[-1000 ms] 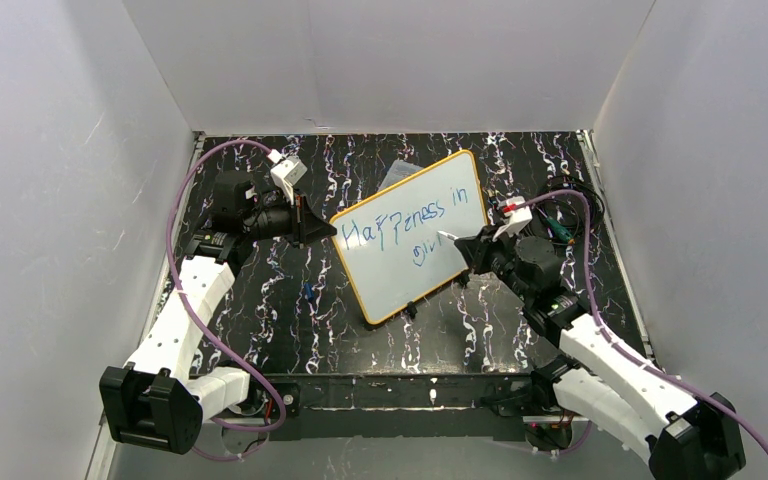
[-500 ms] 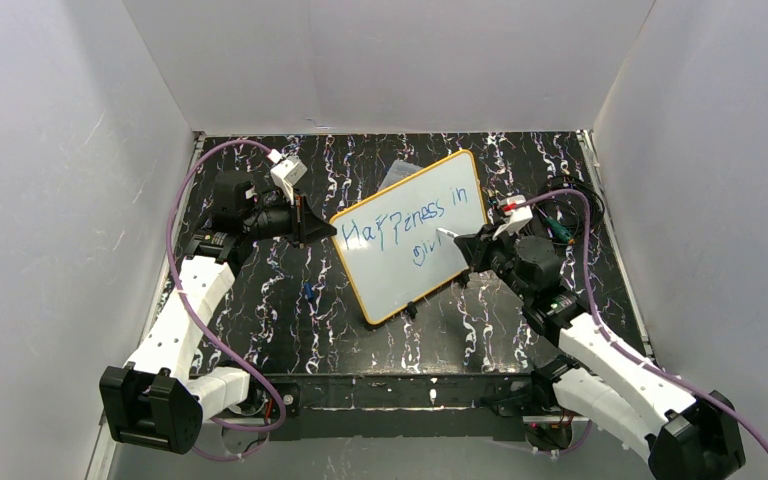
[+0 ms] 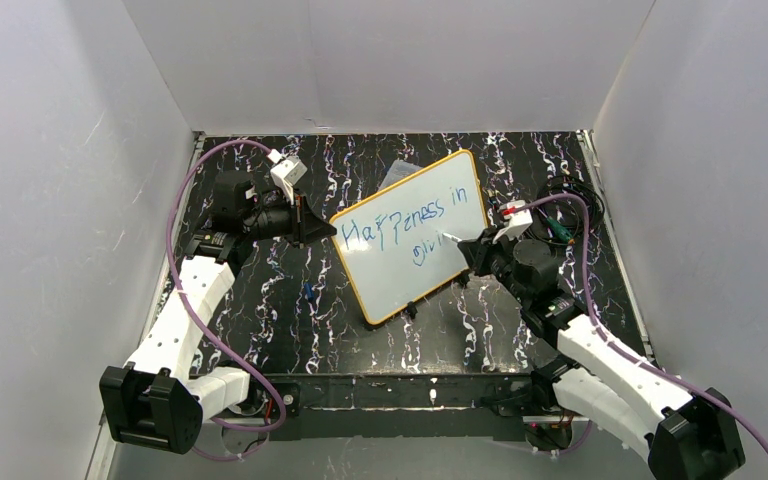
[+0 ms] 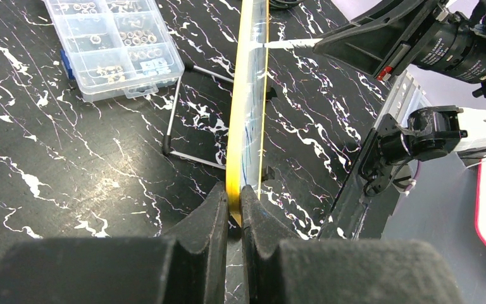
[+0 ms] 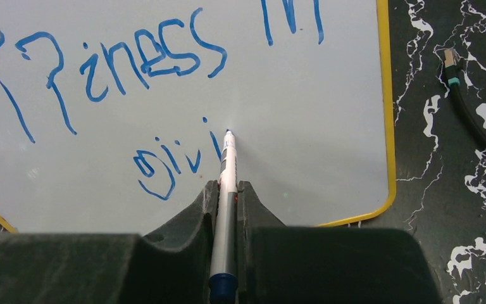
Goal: Write a sentence on the whiteboard
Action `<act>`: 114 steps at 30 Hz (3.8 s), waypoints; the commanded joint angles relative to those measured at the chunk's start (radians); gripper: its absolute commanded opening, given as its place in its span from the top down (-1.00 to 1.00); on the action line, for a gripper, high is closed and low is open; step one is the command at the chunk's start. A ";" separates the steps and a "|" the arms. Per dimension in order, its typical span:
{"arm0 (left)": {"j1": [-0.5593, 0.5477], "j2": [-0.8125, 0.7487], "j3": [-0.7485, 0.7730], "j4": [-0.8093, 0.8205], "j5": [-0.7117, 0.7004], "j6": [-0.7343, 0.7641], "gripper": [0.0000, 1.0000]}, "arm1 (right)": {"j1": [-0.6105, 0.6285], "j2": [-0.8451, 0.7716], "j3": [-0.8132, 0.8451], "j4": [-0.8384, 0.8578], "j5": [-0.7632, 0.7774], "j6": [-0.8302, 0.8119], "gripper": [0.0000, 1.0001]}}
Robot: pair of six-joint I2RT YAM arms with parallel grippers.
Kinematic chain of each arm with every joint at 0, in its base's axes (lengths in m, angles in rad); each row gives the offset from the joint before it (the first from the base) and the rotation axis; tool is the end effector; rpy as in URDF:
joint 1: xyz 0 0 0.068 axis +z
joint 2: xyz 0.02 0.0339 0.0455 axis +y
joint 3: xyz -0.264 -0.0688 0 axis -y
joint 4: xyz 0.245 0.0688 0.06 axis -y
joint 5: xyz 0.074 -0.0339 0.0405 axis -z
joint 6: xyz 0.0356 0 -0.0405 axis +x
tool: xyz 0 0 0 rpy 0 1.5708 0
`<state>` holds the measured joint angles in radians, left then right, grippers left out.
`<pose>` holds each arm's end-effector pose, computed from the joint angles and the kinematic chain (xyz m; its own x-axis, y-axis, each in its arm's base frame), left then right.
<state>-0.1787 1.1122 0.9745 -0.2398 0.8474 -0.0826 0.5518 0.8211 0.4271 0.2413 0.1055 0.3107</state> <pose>0.2361 -0.0698 0.3401 -0.4278 0.0218 -0.9036 0.7707 0.5311 -0.3520 0.1701 0.1003 0.2514 -0.2556 0.1997 -0.9459 -0.3724 0.8826 0.2869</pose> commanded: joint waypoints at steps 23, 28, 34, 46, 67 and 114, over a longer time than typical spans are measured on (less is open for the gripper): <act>-0.006 -0.025 -0.005 0.010 0.036 0.026 1.00 | -0.003 -0.027 -0.009 0.024 0.025 0.020 0.97; -0.007 -0.025 -0.004 0.010 0.036 0.026 1.00 | -0.003 -0.011 0.018 0.068 0.027 0.017 0.97; -0.007 -0.026 -0.005 0.010 0.036 0.025 1.00 | -0.003 0.001 0.025 0.097 0.040 0.014 0.97; -0.007 -0.025 -0.003 0.009 0.036 0.026 1.00 | -0.003 0.013 0.003 0.071 0.091 0.007 0.97; -0.007 -0.023 -0.004 0.009 0.039 0.026 1.00 | -0.003 -0.061 -0.023 -0.028 0.079 0.037 0.97; -0.007 -0.025 -0.003 0.010 0.038 0.025 1.00 | -0.003 -0.016 -0.019 -0.008 0.123 0.007 0.97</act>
<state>-0.1787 1.1122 0.9741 -0.2401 0.8501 -0.0826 0.5507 0.7982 0.3897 0.1997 0.1940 0.3336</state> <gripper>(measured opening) 0.066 0.186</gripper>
